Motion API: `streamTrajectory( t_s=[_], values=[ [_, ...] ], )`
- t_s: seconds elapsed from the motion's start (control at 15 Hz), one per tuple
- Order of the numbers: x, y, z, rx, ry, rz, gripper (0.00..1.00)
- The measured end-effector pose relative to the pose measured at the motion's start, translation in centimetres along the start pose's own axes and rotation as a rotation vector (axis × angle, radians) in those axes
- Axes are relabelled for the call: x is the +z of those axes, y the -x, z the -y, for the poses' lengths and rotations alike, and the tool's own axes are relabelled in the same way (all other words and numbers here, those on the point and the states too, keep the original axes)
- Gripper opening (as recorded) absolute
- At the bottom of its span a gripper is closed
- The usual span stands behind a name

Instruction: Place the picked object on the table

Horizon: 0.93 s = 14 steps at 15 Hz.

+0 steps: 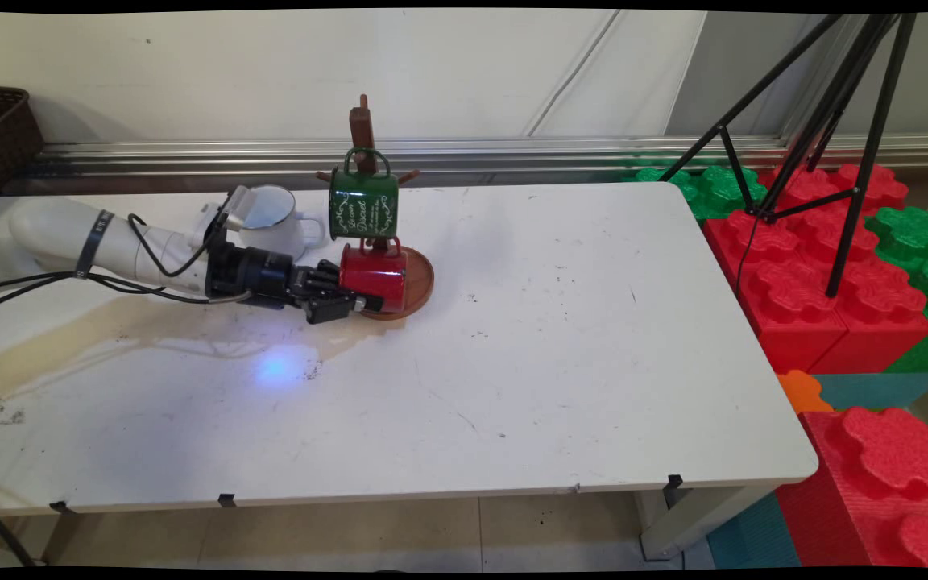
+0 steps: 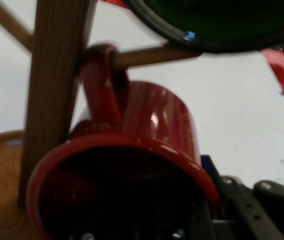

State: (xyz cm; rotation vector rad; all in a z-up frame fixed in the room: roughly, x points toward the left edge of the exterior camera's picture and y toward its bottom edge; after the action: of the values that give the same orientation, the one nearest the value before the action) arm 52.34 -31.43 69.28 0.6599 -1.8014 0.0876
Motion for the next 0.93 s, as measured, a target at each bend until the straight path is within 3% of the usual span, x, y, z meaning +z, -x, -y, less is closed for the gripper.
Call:
streamTrajectory(
  t_s=[0.93],
  values=[
    [-0.24,-0.24,-0.47,0.001,0.035,-0.009,0.00]
  ],
)
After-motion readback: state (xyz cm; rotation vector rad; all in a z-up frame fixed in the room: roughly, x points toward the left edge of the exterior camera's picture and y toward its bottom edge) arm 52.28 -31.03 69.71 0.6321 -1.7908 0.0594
